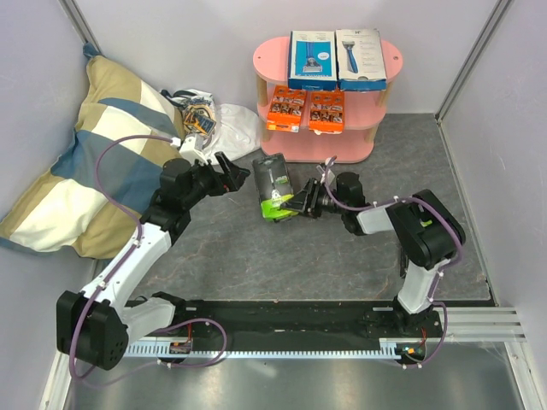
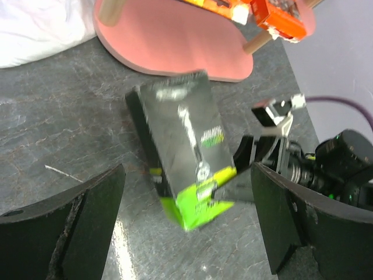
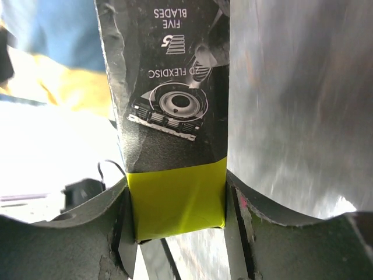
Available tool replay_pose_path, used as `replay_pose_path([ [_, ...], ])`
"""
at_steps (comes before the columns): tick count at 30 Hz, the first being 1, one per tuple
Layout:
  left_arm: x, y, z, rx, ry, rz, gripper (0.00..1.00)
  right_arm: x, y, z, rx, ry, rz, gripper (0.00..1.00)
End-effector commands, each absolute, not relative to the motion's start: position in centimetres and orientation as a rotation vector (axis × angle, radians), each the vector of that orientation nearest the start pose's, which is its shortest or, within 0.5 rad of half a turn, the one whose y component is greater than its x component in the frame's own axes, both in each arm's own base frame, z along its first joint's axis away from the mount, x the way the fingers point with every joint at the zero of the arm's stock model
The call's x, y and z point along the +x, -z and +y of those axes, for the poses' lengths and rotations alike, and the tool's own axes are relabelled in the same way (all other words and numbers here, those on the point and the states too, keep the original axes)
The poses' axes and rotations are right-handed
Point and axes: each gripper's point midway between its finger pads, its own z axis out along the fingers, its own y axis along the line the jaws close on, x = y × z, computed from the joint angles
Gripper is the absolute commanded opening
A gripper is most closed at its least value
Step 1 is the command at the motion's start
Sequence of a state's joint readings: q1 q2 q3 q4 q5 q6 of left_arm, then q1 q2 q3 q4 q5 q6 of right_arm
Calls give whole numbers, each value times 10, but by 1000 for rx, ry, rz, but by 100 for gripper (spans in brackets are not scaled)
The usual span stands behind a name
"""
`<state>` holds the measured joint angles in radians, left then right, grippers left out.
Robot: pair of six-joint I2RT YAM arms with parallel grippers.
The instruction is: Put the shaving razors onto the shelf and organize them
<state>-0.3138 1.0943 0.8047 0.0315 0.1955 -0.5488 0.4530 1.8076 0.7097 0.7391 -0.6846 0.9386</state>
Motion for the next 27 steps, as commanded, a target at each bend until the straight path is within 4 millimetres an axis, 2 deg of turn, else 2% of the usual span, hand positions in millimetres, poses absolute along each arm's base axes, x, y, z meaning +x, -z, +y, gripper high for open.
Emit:
replay_pose_path([
  [1,344,-236,-170,-24,760,1882,95,355,-145,310,-73,-1654,1922,29],
  [5,345,-234,-172,-14,763,1884,95,383,-142,297,-5,-1688,1883,29],
  [15,347,-224,-174,-5,767,1900,95,435,-157,277,44,-1702,1819,30],
  [17,349,-221,-176,0,773,1905,95,443,-147,277,73,-1712,1848,29],
  [20,350,-215,-179,13,781,1916,94,457,-150,279,79,-1724,1827,30],
  [21,351,-211,-179,13,779,1923,94,460,-142,279,96,-1729,1841,30],
  [23,352,-206,-180,23,777,1927,94,468,-146,277,119,-1748,1824,31],
  [27,354,-195,-184,46,778,1928,94,480,-137,271,174,-1744,1827,32],
])
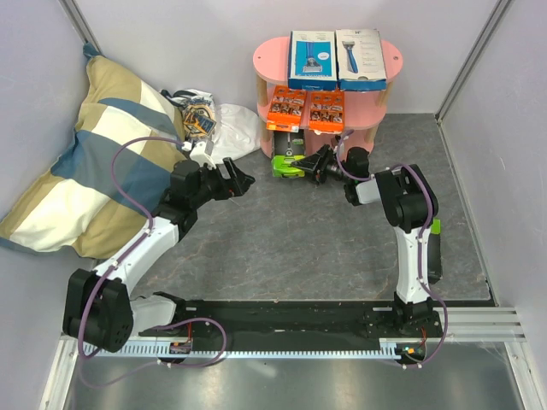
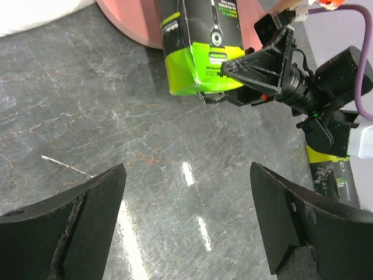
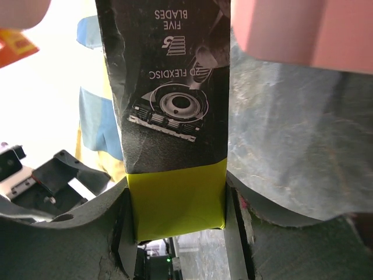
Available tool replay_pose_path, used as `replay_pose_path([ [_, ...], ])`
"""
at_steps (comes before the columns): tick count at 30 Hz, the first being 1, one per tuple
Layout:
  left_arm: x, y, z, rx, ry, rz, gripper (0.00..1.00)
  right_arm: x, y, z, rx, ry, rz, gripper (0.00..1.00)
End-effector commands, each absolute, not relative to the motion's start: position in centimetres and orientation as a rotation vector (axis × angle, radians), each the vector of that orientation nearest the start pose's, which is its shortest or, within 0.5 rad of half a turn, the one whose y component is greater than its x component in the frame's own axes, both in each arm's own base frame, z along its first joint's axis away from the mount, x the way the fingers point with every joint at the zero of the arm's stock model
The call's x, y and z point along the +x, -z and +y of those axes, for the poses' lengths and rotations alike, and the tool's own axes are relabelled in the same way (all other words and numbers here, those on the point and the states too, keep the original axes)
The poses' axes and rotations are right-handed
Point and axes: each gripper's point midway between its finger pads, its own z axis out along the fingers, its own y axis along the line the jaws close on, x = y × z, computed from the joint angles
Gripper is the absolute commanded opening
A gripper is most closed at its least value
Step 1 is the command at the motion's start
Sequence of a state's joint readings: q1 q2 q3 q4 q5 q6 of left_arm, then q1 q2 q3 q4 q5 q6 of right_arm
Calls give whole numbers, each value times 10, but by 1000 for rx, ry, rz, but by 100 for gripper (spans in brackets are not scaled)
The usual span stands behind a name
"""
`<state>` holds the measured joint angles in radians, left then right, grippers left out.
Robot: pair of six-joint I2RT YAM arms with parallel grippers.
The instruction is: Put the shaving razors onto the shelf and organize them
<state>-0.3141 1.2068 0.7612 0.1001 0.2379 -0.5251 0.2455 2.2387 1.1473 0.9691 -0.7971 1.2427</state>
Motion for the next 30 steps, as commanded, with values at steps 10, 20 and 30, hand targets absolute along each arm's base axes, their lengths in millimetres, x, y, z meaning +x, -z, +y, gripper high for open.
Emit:
replay_pose_path([
  [10,367,-162,-221,140,768,1943,89,504,-129,273,223,-1718,1838,38],
  [20,402,-144,-263,164,881,1943,73,519,-115,274,273,-1716,1869,52],
  [30,443,-113,-295,72,952,1964,68,524,-110,269,334,-1746,1844,69],
])
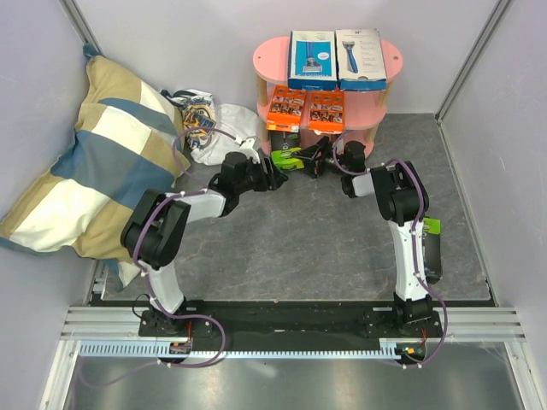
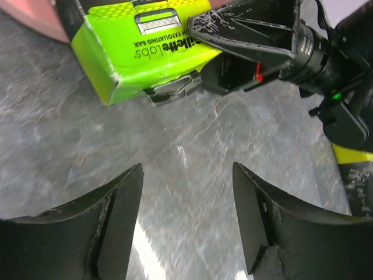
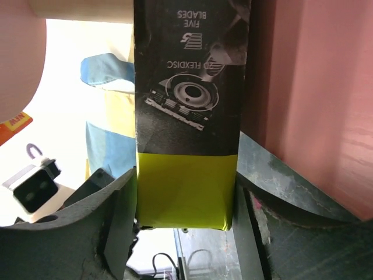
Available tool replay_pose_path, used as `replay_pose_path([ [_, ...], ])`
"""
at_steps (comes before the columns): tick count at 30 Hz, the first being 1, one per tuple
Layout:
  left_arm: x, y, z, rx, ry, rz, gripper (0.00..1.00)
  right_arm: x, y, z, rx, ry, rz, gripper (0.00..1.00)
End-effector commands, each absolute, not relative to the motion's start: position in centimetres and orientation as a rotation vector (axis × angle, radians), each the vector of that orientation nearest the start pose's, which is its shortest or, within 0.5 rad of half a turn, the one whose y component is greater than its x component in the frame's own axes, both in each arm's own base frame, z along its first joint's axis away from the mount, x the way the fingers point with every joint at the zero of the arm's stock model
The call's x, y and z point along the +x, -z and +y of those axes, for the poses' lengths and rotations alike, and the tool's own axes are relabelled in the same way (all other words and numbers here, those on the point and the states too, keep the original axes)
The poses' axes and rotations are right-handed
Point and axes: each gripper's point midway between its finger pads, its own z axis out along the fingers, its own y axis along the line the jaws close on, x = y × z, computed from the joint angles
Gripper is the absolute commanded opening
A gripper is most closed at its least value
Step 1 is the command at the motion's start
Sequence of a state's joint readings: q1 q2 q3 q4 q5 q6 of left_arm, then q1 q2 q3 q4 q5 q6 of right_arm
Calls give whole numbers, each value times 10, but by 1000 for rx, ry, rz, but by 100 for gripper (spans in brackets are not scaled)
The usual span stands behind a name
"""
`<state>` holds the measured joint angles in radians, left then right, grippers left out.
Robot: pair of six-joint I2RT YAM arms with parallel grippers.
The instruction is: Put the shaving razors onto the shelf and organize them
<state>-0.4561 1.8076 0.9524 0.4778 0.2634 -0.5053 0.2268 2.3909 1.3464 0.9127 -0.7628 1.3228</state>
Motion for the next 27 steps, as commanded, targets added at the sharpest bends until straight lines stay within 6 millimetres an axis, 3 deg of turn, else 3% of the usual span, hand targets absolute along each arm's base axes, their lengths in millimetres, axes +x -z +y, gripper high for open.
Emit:
replay_pose_path([
  [1,447,-110,-297,60,967,1966,64,524,-111,269,331,-1745,1843,70],
  [2,452,-113,-302,54,988,1953,61,524,-110,270,334,-1748,1845,70],
  [7,466,-90,-315,-17,1063,1971,38,523,-106,266,357,-1754,1841,71],
  [10,473,-82,-320,-33,1077,1973,32,522,-105,267,363,-1764,1834,72],
  [19,487,-91,-329,-79,1136,1932,28,514,-97,267,369,-1780,1859,72],
  [27,501,-82,-335,-114,1138,1963,28,501,-90,262,375,-1774,1889,74],
])
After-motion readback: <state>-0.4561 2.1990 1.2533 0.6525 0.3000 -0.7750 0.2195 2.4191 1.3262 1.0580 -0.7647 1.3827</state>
